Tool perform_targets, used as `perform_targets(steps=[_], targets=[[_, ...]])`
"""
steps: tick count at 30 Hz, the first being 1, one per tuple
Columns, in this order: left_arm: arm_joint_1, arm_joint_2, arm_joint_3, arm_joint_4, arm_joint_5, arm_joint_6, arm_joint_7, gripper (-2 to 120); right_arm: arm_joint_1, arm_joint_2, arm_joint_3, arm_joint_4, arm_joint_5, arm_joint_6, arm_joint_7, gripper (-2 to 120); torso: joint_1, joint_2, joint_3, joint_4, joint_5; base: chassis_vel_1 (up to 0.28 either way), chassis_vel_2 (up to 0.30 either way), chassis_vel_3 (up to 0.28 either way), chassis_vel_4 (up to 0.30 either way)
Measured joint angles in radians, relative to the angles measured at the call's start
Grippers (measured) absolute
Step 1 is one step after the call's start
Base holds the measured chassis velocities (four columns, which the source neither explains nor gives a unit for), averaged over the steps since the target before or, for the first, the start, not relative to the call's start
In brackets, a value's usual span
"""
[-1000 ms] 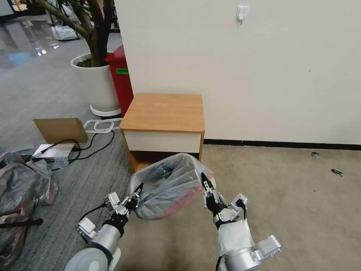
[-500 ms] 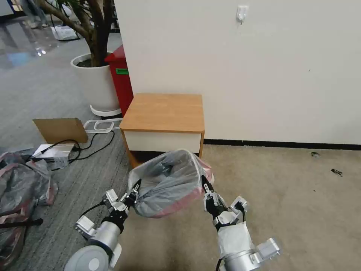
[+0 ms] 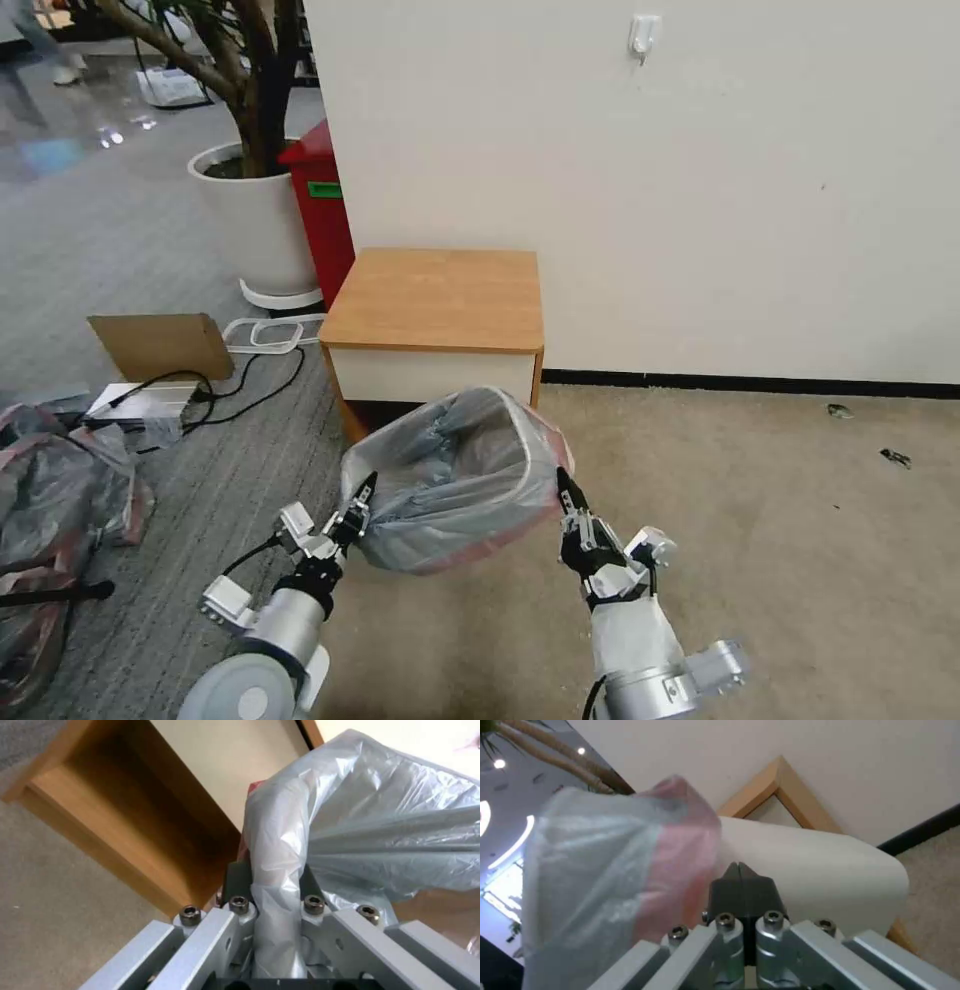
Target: Pick up the garbage bag from the table and place it over the trash can.
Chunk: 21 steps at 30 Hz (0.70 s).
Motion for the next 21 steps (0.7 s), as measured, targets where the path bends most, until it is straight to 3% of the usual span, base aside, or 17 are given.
perform_targets(steps=[14,18,21], targets=[[0.006,0.015,0.006,0.016,0.005,0.002,0.000,5,0.050,0.008,0.107,-0.031,-0.129,0.029,0.057,2,0.000,0.000,0.000,0.0000,-0.0001,0.000,0.000,0.000,0.000],[0.005,0.040,0.004,0.016,0.006,0.004,0.002,5,0.078,-0.021,0.135,0.007,0.013,-0.003,0.038,13,0.000,0.000,0.000,0.0000,-0.0002,0.000,0.000,0.000,0.000],[0.004,0.074,0.008,0.017,0.006,0.009,0.009,5,0.123,-0.088,0.114,0.034,0.188,-0.066,0.002,28,0.000,0.000,0.000,0.0000,-0.0001,0.000,0.000,0.000,0.000]])
